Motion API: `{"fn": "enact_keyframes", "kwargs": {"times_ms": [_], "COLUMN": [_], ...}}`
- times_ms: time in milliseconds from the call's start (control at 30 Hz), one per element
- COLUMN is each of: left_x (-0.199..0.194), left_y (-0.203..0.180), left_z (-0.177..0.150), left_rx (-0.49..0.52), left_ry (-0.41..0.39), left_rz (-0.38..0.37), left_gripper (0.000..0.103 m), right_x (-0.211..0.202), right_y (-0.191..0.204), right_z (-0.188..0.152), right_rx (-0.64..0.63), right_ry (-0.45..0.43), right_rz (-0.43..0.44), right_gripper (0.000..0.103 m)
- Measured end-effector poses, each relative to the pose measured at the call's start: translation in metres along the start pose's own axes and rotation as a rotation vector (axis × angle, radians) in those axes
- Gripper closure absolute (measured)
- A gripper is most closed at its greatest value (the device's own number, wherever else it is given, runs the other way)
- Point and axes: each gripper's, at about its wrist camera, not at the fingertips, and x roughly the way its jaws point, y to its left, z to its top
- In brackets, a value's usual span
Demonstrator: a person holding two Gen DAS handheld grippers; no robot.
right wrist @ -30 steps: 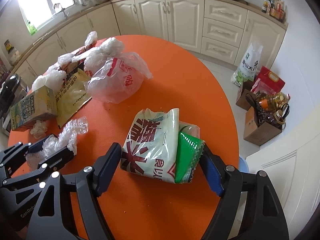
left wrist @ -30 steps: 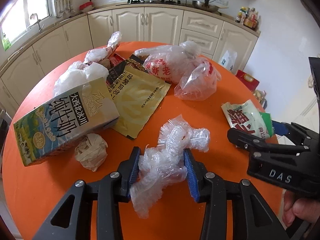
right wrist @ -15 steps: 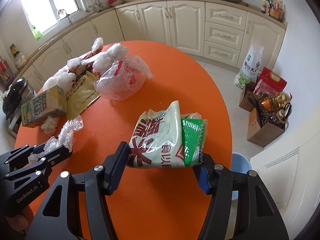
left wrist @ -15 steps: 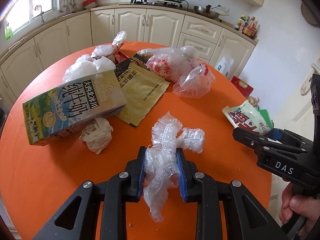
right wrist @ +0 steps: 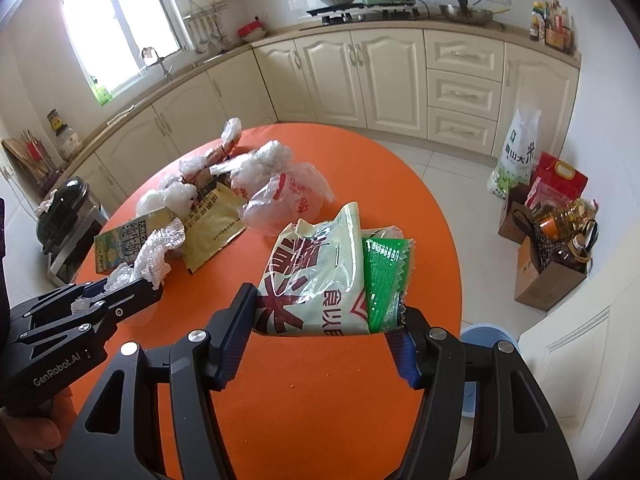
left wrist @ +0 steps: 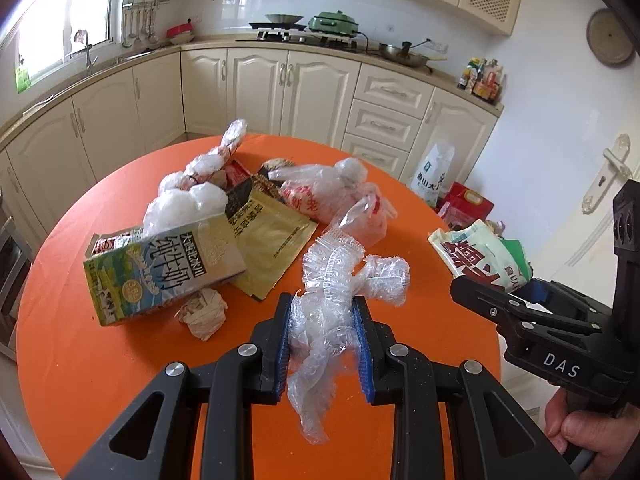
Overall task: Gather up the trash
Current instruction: 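Carry both items to the blue bin and open both tools to drop them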
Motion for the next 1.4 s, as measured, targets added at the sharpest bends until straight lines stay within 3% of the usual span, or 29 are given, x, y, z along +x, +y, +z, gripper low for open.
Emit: {"fn": "enact_keyframes", "kwargs": {"times_ms": [167, 400, 567, 700, 833, 1000, 1100, 1233, 1333, 1400], "left_x": [-0.007, 0.009, 0.058, 0.116, 0.191, 0.285, 0.325, 0.366, 0.381, 0.387], "left_y": [-0.033, -0.120, -0.192, -0.242, -0.271, -0.292, -0.308, -0.340, -0.348, -0.352], "left_z": [0.021, 0.049, 0.059, 0.053, 0.044, 0.034, 0.033, 0.034, 0.031, 0.033], "left_rx": [0.050, 0.170, 0.262, 0.329, 0.362, 0.382, 0.378, 0.397, 0.412, 0.423], "left_ry": [-0.041, -0.047, 0.043, 0.170, 0.334, 0.513, 0.596, 0.647, 0.647, 0.636], "left_rz": [-0.034, -0.166, -0.272, -0.316, -0.317, -0.257, -0.240, -0.210, -0.169, -0.153], "left_gripper": [0.079, 0.079, 0.079, 0.079, 0.079, 0.079, 0.075, 0.075, 0.062, 0.043], "right_x": [-0.033, -0.085, -0.100, -0.087, -0.053, -0.003, 0.026, 0.052, 0.062, 0.062], "right_y": [-0.018, -0.083, -0.155, -0.210, -0.265, -0.318, -0.345, -0.369, -0.380, -0.387], "right_z": [0.015, 0.020, 0.002, -0.019, -0.045, -0.077, -0.094, -0.111, -0.120, -0.126], "right_rx": [0.011, 0.084, 0.195, 0.285, 0.387, 0.488, 0.555, 0.628, 0.666, 0.692], "right_ry": [-0.080, -0.166, -0.157, -0.101, -0.021, 0.085, 0.132, 0.172, 0.188, 0.186], "right_rz": [-0.024, -0.140, -0.251, -0.305, -0.317, -0.300, -0.279, -0.251, -0.256, -0.269], "right_gripper": [0.041, 0.041, 0.041, 0.041, 0.041, 0.040, 0.039, 0.037, 0.026, 0.021]}}
